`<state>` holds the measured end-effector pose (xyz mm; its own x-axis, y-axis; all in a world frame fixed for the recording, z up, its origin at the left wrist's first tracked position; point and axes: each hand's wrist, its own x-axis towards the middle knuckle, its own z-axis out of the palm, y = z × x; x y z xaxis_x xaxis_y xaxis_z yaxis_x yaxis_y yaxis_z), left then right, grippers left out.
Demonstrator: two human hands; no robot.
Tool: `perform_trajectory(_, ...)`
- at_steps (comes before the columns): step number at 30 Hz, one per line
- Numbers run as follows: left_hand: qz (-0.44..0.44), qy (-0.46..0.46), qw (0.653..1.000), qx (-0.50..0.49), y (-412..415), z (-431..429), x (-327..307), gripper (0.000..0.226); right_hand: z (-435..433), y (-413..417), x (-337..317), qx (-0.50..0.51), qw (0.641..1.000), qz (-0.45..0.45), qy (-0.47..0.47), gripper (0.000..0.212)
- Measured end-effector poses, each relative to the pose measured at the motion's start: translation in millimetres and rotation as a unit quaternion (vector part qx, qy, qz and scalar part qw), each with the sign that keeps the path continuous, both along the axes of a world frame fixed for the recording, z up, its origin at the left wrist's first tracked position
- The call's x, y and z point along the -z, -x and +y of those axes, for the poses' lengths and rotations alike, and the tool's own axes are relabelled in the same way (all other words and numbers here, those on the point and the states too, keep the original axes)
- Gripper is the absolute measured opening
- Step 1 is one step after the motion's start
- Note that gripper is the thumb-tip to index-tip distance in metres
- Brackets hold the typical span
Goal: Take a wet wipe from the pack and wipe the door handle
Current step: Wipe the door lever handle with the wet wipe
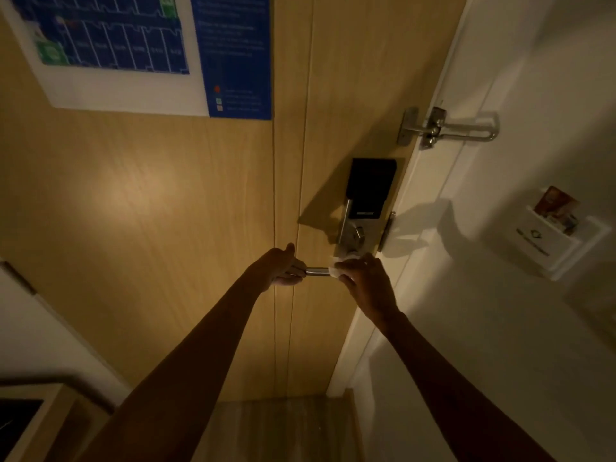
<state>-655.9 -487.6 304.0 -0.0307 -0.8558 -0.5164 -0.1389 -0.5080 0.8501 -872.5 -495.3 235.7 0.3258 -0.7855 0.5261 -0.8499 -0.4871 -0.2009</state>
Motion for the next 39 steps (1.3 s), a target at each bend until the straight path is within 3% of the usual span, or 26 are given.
perform_trajectory(7, -0.032, 0.008, 0.999, 0.000, 3.9, 3.0, -6.9, 0.061, -5.7, -11.6, 9.4, -0.063, 0.997, -0.022, 0.036, 0.030)
perform_trajectory(10, -0.039, 0.009, 0.999, 0.002, 5.4, 2.6, -8.8, 0.062, -11.5, -23.4, 3.0, -0.075, 0.997, 0.008, 0.034, 0.021)
perform_trajectory(13, -0.037, 0.005, 0.999, 0.005, 5.6, 1.5, -8.8, 0.062, -11.0, -16.8, 2.5, -0.079, 0.996, 0.051, -0.001, 0.033)
perform_trajectory(16, -0.031, 0.002, 1.000, 0.005, 3.6, -0.5, -6.3, 0.061, -5.5, -2.4, 1.9, -0.116, 0.992, -0.024, -0.042, 0.040)
perform_trajectory(20, -0.012, 0.006, 1.000, -0.004, 1.1, -1.8, -1.7, 0.060, -3.8, -5.3, -4.2, -0.118, 0.972, -0.188, -0.073, 0.019)
perform_trajectory(24, -0.008, 0.006, 1.000, -0.002, -0.2, -0.5, 0.3, 0.060, -7.8, -14.0, -5.2, -0.093, 0.965, -0.229, -0.090, 0.019)
perform_trajectory(28, -0.009, 0.004, 1.000, -0.003, 1.9, 0.2, -1.8, 0.061, -6.0, -15.3, -1.0, -0.093, 0.978, -0.169, -0.076, 0.022)
perform_trajectory(31, -0.009, 0.008, 1.000, -0.004, 1.9, 1.1, -2.9, 0.060, -4.7, -23.8, 5.9, -0.076, 0.995, -0.062, -0.011, 0.024)
perform_trajectory(39, 0.004, 0.005, 1.000, 0.006, -2.5, -1.4, 2.6, 0.060, -8.7, -41.0, 4.6, -0.114, 0.987, 0.092, 0.071, 0.027)
